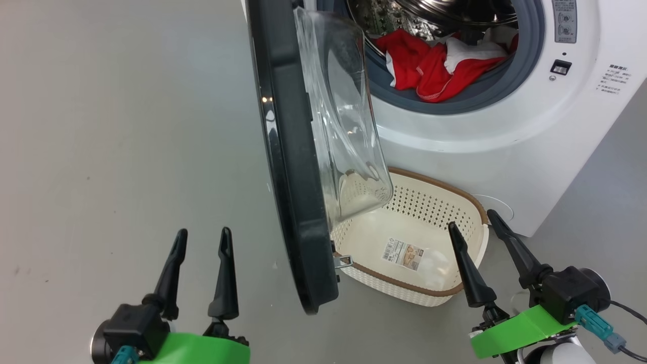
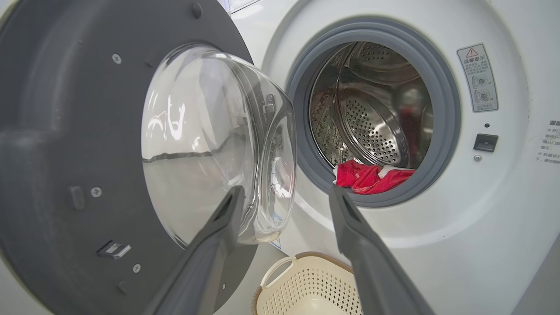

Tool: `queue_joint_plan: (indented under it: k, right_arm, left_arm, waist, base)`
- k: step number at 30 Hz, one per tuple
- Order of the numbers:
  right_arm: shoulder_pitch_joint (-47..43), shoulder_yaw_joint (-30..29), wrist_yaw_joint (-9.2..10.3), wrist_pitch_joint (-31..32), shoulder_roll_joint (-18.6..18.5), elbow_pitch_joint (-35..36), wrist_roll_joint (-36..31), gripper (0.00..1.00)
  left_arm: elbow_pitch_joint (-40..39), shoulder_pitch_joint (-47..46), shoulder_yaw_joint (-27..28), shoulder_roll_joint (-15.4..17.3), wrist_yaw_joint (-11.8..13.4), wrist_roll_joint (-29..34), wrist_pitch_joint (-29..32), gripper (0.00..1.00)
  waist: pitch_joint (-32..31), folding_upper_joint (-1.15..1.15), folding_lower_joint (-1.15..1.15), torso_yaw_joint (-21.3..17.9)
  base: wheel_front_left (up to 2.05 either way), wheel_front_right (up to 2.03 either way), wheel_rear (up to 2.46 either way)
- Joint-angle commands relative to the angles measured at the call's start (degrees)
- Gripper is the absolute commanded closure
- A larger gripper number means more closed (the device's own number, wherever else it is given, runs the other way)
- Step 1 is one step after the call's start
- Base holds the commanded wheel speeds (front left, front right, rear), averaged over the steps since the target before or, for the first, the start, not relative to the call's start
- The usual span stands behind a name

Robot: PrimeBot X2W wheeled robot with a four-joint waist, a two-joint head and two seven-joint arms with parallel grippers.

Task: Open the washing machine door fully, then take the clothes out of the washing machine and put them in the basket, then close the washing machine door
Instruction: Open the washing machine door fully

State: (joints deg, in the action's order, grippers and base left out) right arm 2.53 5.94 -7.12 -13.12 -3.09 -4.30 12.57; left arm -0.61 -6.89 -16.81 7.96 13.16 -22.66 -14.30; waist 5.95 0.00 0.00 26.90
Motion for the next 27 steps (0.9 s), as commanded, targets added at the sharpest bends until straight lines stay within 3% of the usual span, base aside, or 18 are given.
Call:
queue_joint_plan:
  k: [1,4,5,7,9,20,27]
  right_arm:
    - [0.37,1.31,-0.36,-0.59,0.21,1.53,0.34,0.00]
    - [0.31,1.33,-0.36,-0.59,0.21,1.55,0.42,0.00]
    - [0.29,1.36,-0.36,-0.59,0.21,1.57,0.47,0.00]
    - [0.21,1.38,-0.36,-0.57,0.21,1.61,0.54,0.00]
    - [0.18,1.42,-0.36,-0.50,0.21,1.70,0.66,0.00]
    - [0.22,1.28,-0.36,-0.53,0.21,1.64,1.16,0.00]
    - [0.63,1.37,-0.36,-0.66,0.21,1.35,1.73,0.00]
  left_arm:
    - [-1.02,-0.47,2.24,0.42,0.41,0.48,-0.66,0.00]
    - [-0.71,-0.25,2.18,0.36,0.42,0.38,-0.66,0.00]
    - [-0.65,-0.19,2.15,0.35,0.41,0.34,-0.66,0.10]
    - [-0.51,-0.15,2.05,0.31,0.34,0.21,-0.66,0.66]
    - [-0.46,-0.20,1.95,0.29,0.28,0.11,-0.66,1.00]
    - [-4.96,-1.39,1.99,0.61,0.05,1.30,-0.68,1.00]
    - [-13.12,-3.02,1.37,1.31,0.19,3.32,-0.32,1.00]
  waist:
    - [0.03,0.00,0.00,-0.12]
    - [0.01,0.00,0.00,-0.26]
    - [0.04,0.00,0.00,-0.30]
    - [0.15,0.00,0.00,-0.31]
    - [0.29,0.00,0.00,-0.36]
    - [0.34,0.00,0.00,-0.61]
    - [0.62,0.00,0.00,-1.03]
  base:
    - [0.00,0.00,0.00]
    - [0.00,0.00,0.00]
    - [0.00,0.00,0.00]
    - [0.00,0.00,0.00]
    - [0.00,0.00,0.00]
    - [0.00,0.00,0.00]
    - [0.00,0.00,0.00]
